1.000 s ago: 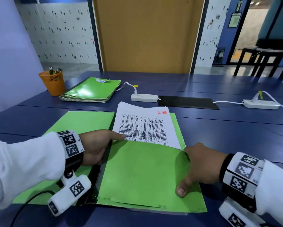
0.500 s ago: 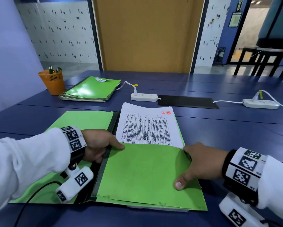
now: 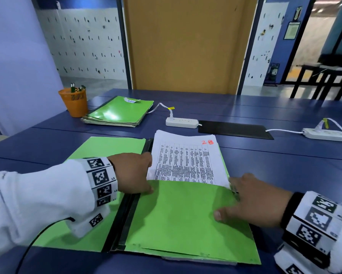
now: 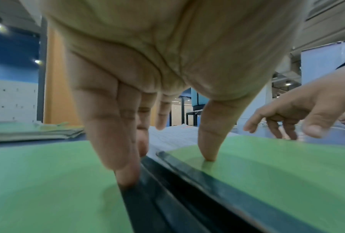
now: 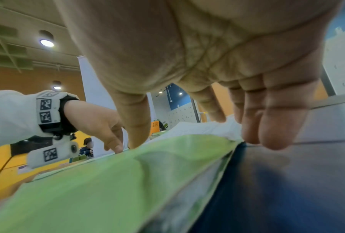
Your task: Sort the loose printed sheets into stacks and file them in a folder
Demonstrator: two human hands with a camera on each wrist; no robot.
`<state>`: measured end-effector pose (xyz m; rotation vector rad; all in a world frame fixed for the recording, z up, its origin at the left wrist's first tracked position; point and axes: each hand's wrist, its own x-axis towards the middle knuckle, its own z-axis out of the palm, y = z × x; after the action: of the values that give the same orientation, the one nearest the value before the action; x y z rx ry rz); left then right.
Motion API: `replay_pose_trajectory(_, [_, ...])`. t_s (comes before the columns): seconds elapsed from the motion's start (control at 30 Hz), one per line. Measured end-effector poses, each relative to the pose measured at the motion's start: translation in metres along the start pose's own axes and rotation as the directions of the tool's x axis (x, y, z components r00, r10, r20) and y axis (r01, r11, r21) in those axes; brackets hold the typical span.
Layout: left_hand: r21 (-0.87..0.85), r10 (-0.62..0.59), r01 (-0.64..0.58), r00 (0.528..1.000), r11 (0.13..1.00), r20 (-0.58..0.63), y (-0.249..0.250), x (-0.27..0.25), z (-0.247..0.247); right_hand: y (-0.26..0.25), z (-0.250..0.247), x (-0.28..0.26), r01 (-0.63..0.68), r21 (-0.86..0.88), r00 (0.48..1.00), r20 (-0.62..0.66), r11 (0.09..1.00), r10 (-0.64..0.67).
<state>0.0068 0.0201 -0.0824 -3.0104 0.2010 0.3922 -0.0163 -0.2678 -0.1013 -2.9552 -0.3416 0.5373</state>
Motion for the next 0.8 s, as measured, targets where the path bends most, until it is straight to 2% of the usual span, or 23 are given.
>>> replay_pose_trajectory(0.1, [-0.067,0.082,-0.078,0.995,0.995,0.049,0.0,0.003,0.013,-0.004,-0.006,0.011,0.074,-0.034,0.995,-0.059,0.997,-0.076])
replay_pose_trajectory(0.17, [-0.064,0.101,-0.098,0.993,0.993,0.055,0.0,0.006,0.017,-0.011,-0.009,0.015,0.122,-0.081,0.992,-0.012,0.989,-0.124])
replay_pose_trajectory(0.23, [-0.062,0.103,-0.099,0.992,0.993,0.071,-0.001,0.007,0.017,-0.015,-0.013,0.019,0.113,-0.127,0.993,0.029,0.985,-0.11])
replay_pose_trajectory(0.37, [-0.102,0.116,-0.107,0.989,0.989,0.096,-0.003,0.01,0.018,-0.024,-0.019,0.03,0.139,-0.233,0.99,0.015,0.962,-0.14])
replay_pose_trajectory(0.47, [-0.145,0.133,-0.119,0.987,0.982,0.089,-0.008,0.014,0.015,-0.042,-0.015,0.03,0.255,-0.18,0.966,0.005,0.95,-0.258])
replay_pose_trajectory(0.53, [-0.25,0.122,-0.103,0.991,0.963,0.063,-0.022,0.015,0.009,-0.05,-0.009,0.032,0.32,-0.174,0.947,0.035,0.931,-0.319])
replay_pose_trajectory(0.6, [-0.296,0.053,-0.058,0.998,0.954,-0.023,-0.048,0.014,0.004,-0.048,-0.005,0.035,0.341,-0.165,0.94,0.033,0.925,-0.34])
replay_pose_trajectory(0.67, [-0.229,-0.104,0.087,0.993,0.969,-0.06,-0.086,0.011,0.004,-0.044,-0.005,0.036,0.337,-0.125,0.941,0.019,0.933,-0.337])
replay_pose_trajectory(0.73, [-0.14,-0.287,0.288,0.958,0.947,0.023,-0.138,0.007,0.016,-0.039,-0.006,0.037,0.322,-0.048,0.947,0.009,0.946,-0.322])
replay_pose_trajectory(0.8, [-0.135,-0.367,0.385,0.919,0.913,0.141,-0.187,-0.001,0.03,-0.035,-0.006,0.036,0.304,0.009,0.953,0.006,0.953,-0.304])
